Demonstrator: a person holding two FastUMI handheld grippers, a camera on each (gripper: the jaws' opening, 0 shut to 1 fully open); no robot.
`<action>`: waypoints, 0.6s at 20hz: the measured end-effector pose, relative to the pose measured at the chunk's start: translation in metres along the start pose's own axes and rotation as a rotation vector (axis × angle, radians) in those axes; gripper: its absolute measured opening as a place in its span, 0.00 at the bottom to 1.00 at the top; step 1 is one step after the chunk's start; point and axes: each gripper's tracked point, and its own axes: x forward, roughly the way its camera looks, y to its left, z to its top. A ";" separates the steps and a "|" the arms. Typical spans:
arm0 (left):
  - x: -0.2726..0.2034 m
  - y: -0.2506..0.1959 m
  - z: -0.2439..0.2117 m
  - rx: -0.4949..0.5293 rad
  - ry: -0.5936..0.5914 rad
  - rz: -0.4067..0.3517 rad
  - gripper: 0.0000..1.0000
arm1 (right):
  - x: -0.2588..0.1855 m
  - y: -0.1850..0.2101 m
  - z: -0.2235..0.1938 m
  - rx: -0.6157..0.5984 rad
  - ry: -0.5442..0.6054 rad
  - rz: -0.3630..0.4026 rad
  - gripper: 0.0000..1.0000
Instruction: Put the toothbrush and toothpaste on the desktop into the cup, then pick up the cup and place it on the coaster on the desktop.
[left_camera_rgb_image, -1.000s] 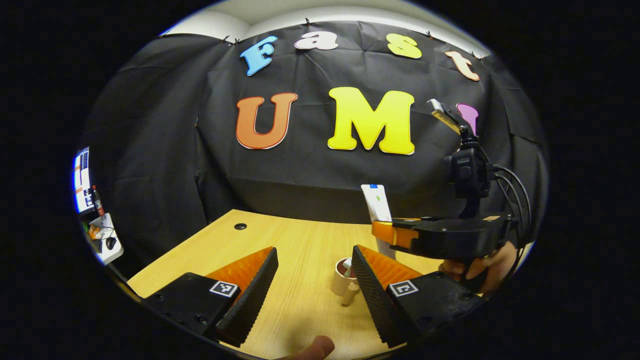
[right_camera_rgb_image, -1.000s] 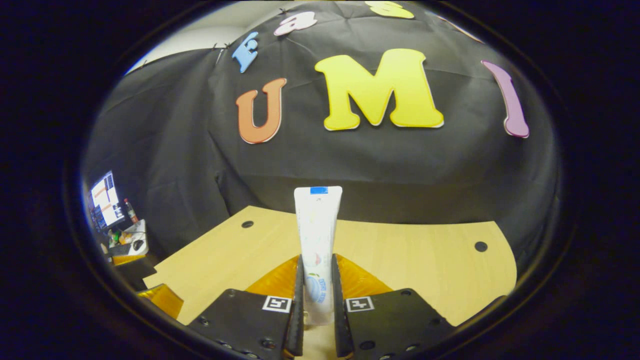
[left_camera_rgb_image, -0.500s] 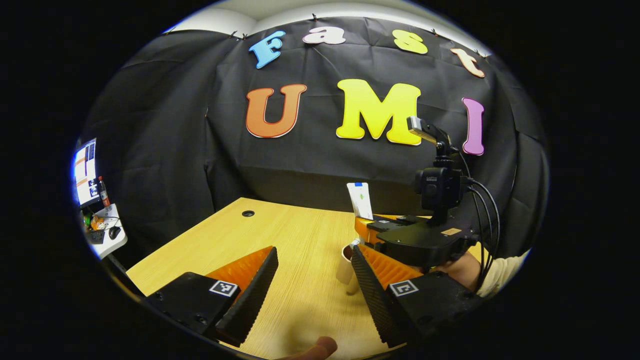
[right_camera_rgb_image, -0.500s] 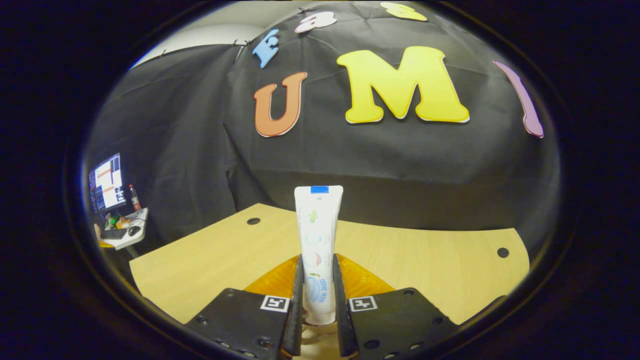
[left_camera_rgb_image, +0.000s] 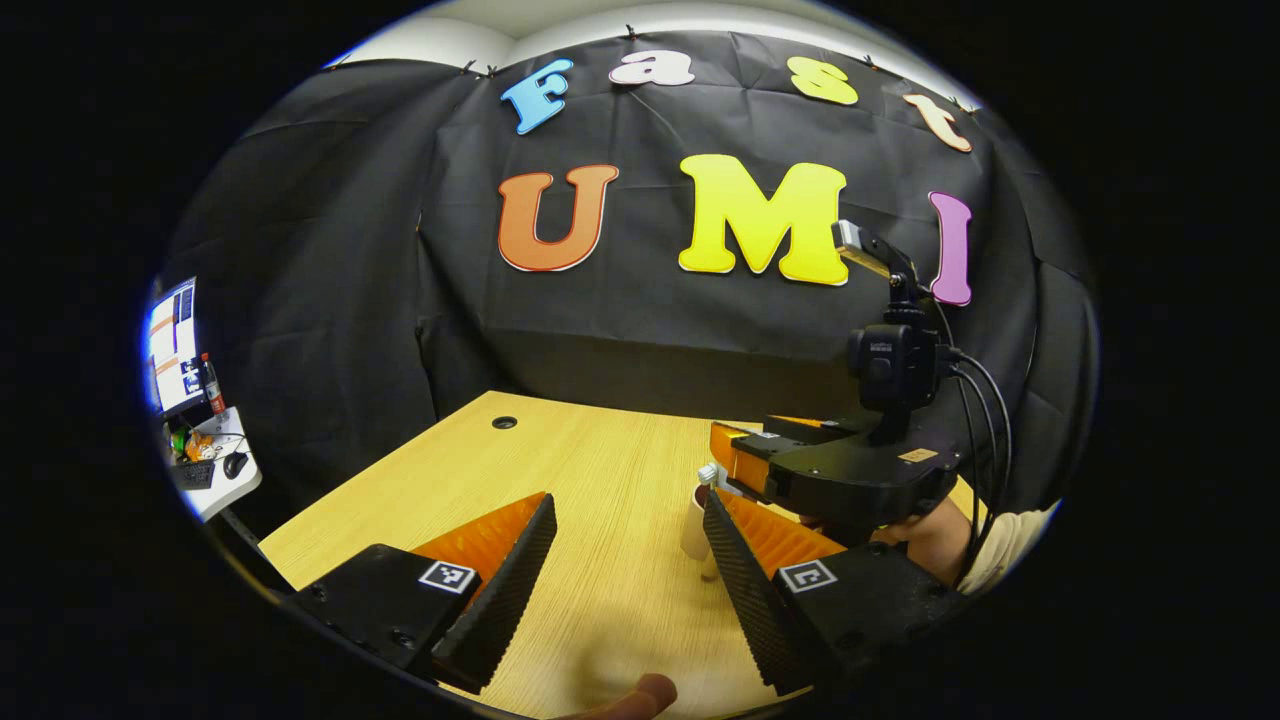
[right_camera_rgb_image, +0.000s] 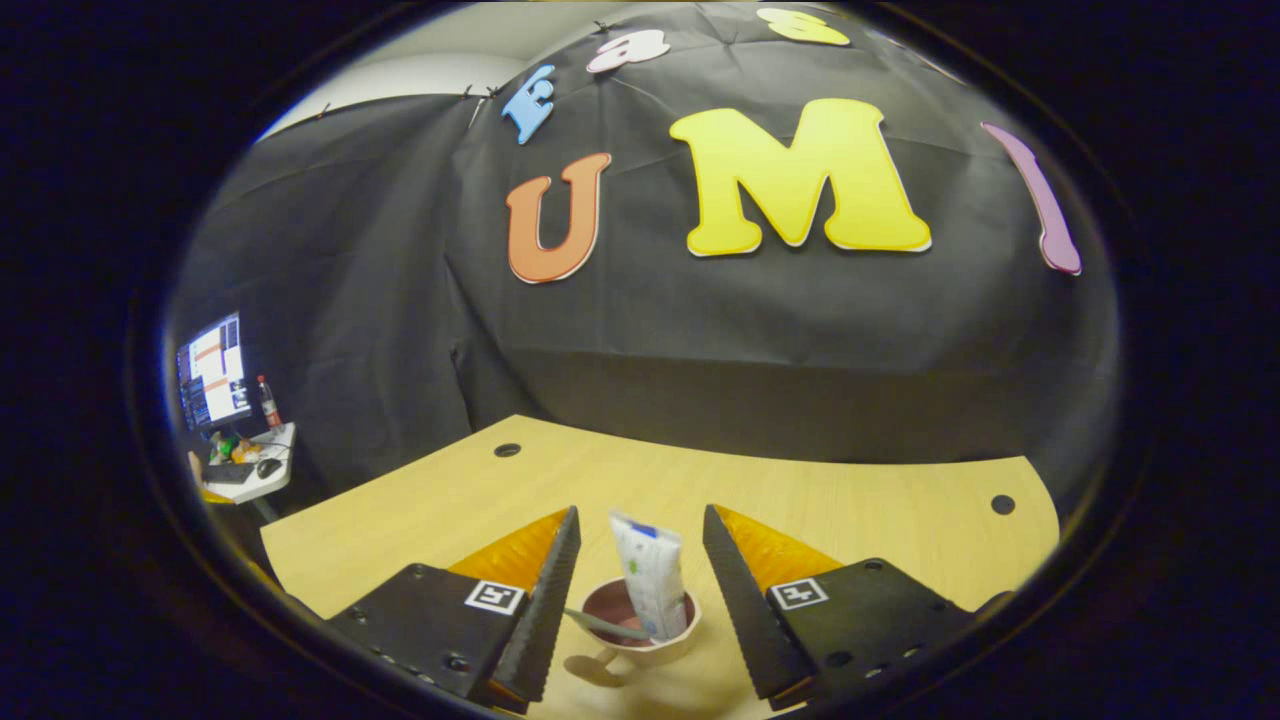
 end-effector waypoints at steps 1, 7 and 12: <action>-0.001 0.000 0.002 -0.001 0.000 -0.002 0.94 | -0.004 0.001 0.003 0.003 -0.001 -0.001 0.79; -0.006 0.006 0.018 0.008 0.008 0.000 0.94 | -0.045 -0.004 0.040 0.019 -0.037 -0.024 0.96; -0.007 0.007 0.027 0.034 0.044 -0.029 0.94 | -0.098 -0.014 0.077 0.026 -0.078 -0.065 0.94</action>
